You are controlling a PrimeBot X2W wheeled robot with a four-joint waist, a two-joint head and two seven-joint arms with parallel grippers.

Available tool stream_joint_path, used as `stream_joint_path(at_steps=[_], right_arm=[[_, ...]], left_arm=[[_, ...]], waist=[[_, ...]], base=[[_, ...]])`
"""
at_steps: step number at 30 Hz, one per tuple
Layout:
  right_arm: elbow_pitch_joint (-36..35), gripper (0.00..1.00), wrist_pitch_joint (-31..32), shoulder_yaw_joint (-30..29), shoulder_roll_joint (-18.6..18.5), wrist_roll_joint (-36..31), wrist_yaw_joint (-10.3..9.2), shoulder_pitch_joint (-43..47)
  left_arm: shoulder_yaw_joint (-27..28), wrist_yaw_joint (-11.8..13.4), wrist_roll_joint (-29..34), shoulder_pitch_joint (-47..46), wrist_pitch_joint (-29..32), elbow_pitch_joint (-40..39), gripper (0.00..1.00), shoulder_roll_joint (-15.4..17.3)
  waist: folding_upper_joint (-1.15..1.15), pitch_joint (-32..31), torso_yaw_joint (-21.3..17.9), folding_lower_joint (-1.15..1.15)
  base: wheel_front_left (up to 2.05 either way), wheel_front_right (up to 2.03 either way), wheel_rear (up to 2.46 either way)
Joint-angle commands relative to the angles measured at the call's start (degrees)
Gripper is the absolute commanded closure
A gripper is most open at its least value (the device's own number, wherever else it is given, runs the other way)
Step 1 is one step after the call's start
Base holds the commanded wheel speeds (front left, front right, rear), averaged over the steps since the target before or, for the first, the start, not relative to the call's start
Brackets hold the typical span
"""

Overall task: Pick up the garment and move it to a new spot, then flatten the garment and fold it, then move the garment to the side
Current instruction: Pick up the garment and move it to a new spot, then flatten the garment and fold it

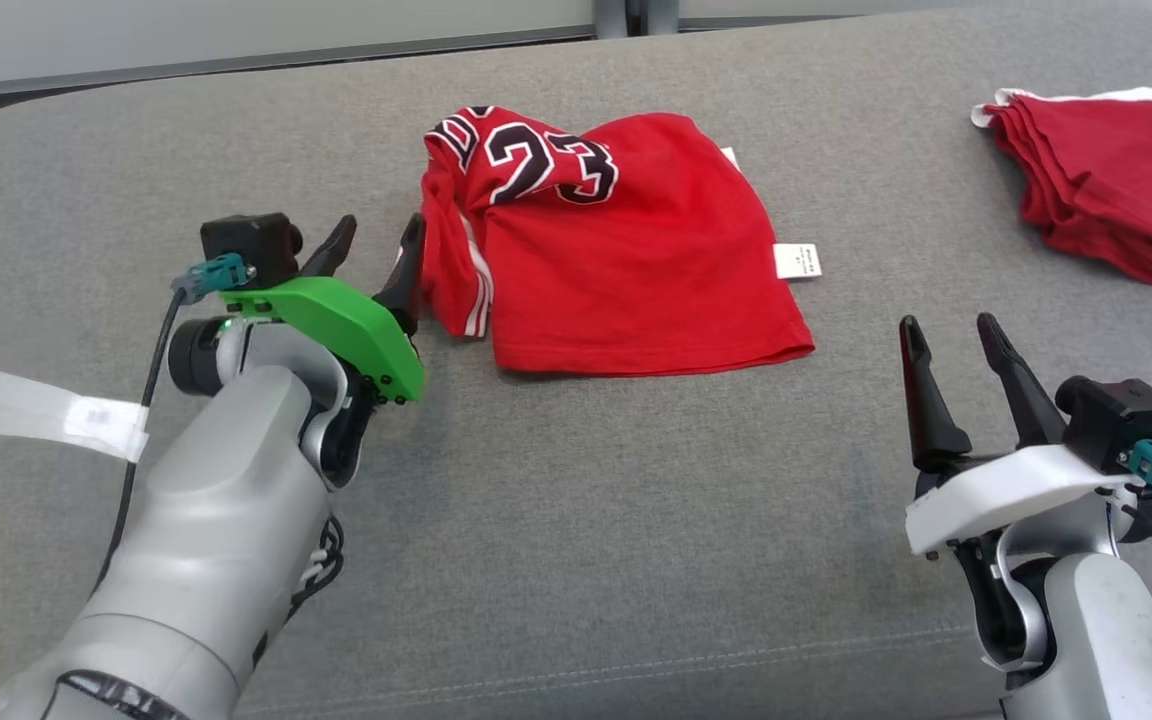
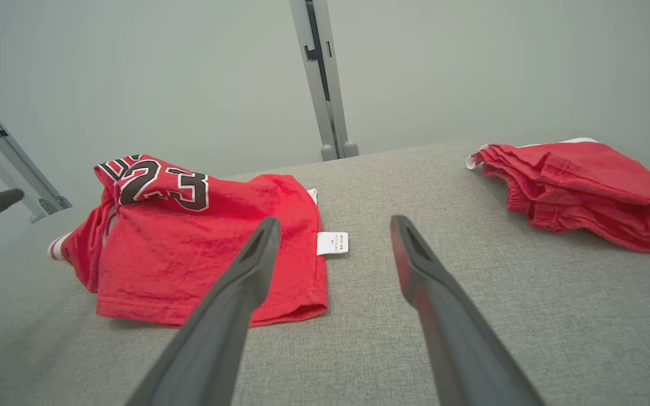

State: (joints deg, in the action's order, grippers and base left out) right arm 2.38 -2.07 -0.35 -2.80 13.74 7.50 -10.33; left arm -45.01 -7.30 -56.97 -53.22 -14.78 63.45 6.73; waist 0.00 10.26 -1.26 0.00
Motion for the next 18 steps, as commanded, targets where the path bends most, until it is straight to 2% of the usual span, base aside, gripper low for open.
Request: stream_joint_path(at_steps=[1,8,11,18], right_arm=[[0.47,0.0,0.09,-0.25,-0.19,0.03,-0.02,0.84],[5.47,0.0,1.34,-1.74,-0.18,0.18,-0.02,-0.23],[8.32,0.0,1.68,-2.46,-0.21,-0.16,-0.02,-1.23],[16.59,0.0,1.98,-4.77,-0.62,-1.13,-0.02,-4.56]], left_arm=[[0.51,-0.11,0.89,0.59,-0.45,-1.28,0.0,1.08],[9.72,4.78,10.86,11.86,-0.37,-20.84,0.0,4.35],[13.9,6.57,14.47,19.25,-0.38,-29.07,0.0,4.59],[19.38,8.06,19.98,31.98,-0.39,-41.47,0.0,3.3]], waist=[[0.0,-1.63,2.2,0.0],[0.0,-2.23,5.61,0.0],[0.0,-2.13,6.49,0.0],[0.0,-1.64,8.7,0.0]], base=[[0.0,0.0,0.0],[0.0,0.0,0.0],[0.0,0.0,0.0],[0.0,0.0,0.0]])
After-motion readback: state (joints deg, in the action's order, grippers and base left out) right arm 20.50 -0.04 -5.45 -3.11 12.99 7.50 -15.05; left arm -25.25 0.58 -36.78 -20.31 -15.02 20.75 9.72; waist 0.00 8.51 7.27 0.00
